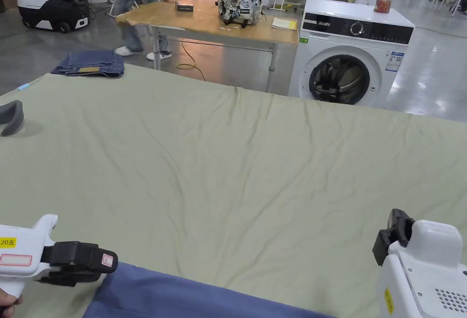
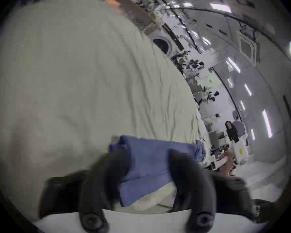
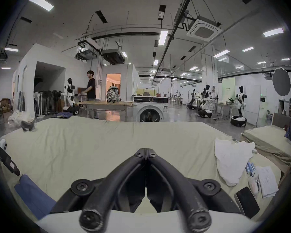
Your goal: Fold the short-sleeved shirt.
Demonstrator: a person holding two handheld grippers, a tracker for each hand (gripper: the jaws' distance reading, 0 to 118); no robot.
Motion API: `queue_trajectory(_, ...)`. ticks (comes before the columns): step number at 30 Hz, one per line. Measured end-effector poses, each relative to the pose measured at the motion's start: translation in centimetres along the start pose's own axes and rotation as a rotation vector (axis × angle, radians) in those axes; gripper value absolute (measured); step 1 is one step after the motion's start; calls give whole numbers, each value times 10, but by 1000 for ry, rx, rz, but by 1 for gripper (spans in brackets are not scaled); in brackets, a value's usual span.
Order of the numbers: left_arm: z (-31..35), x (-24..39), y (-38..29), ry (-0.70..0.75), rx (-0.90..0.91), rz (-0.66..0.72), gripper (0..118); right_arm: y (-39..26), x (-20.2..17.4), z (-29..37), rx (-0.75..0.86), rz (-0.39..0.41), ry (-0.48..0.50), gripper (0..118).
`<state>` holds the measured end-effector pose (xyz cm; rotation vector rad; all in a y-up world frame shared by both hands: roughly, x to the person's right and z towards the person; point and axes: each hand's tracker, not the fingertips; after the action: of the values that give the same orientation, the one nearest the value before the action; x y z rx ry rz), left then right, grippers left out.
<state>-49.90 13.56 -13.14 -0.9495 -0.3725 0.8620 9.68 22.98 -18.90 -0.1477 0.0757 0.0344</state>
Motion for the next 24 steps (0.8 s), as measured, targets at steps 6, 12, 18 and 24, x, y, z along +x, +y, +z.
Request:
queue_trajectory(6,-14,-29,-18,-26,-43,67,81,-3,-1,2,2,15,6,0)
queue_trajectory(12,-48,-42,-23,-246,-75,117,80,-5,-3,1,-10,24,11,0)
queue_trajectory(18,-73,-38,-32,-53,-74,72,6,-6,-4,2,-14,16,15,0)
queue_trajectory(24,-54,16,-47,-69,-22,42,3,-5,-3,4,-9,25,21,0)
